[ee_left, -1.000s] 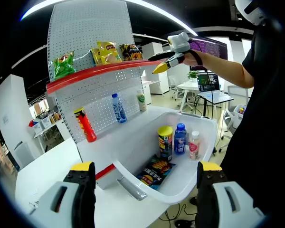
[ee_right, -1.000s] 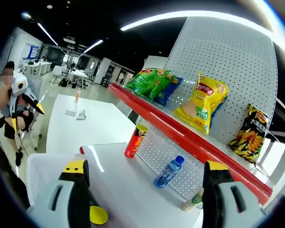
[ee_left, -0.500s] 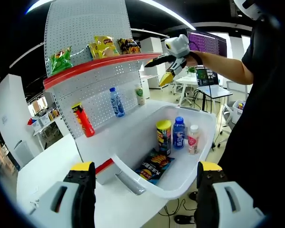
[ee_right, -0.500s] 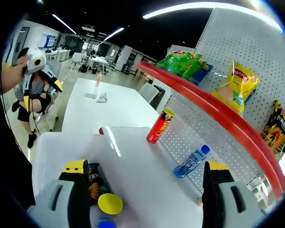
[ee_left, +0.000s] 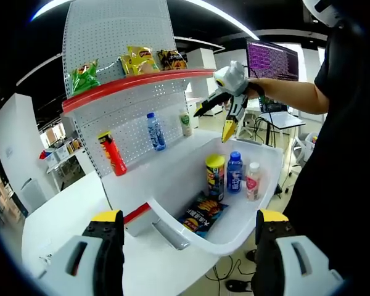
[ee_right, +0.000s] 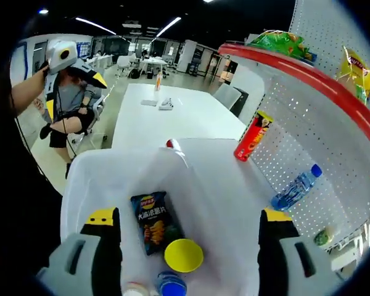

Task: Place the items from the shopping basket onto the snack and drink counter

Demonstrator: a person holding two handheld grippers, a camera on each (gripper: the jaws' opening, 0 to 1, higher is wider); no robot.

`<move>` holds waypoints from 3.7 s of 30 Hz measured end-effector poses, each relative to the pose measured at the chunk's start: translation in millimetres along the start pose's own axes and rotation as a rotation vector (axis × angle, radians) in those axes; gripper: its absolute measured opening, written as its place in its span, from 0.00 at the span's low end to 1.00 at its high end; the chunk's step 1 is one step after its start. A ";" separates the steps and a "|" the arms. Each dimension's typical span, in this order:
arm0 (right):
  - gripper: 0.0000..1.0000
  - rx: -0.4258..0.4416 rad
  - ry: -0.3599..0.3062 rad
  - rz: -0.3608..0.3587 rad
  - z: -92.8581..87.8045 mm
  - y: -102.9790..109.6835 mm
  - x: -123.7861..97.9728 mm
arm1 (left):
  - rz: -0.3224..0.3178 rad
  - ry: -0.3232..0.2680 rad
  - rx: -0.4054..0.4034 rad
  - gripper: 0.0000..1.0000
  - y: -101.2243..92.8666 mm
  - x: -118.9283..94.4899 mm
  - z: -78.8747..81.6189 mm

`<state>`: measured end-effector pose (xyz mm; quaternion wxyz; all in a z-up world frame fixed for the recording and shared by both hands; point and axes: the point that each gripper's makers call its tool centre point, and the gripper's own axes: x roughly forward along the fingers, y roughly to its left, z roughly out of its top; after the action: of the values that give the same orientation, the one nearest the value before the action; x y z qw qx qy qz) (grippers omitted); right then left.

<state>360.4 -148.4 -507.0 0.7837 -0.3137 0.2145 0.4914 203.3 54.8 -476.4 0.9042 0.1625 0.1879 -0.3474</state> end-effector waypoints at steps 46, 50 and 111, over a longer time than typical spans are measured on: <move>0.89 -0.265 0.289 0.208 -63.6 72.7 117.5 | 0.008 -0.017 -0.048 0.88 -5.6 -9.1 -11.9; 0.89 -0.292 0.307 0.211 -68.8 76.6 130.4 | 0.017 -0.019 -0.056 0.88 -4.3 -10.5 -14.3; 0.81 -0.367 0.517 0.328 -144.0 108.0 249.0 | 0.105 0.039 -0.140 0.88 -7.0 -25.0 -37.9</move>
<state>364.5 -56.7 -800.2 0.5446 -0.5247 0.3614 0.5454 172.7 80.1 -499.4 0.9264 0.1151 0.2208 -0.2823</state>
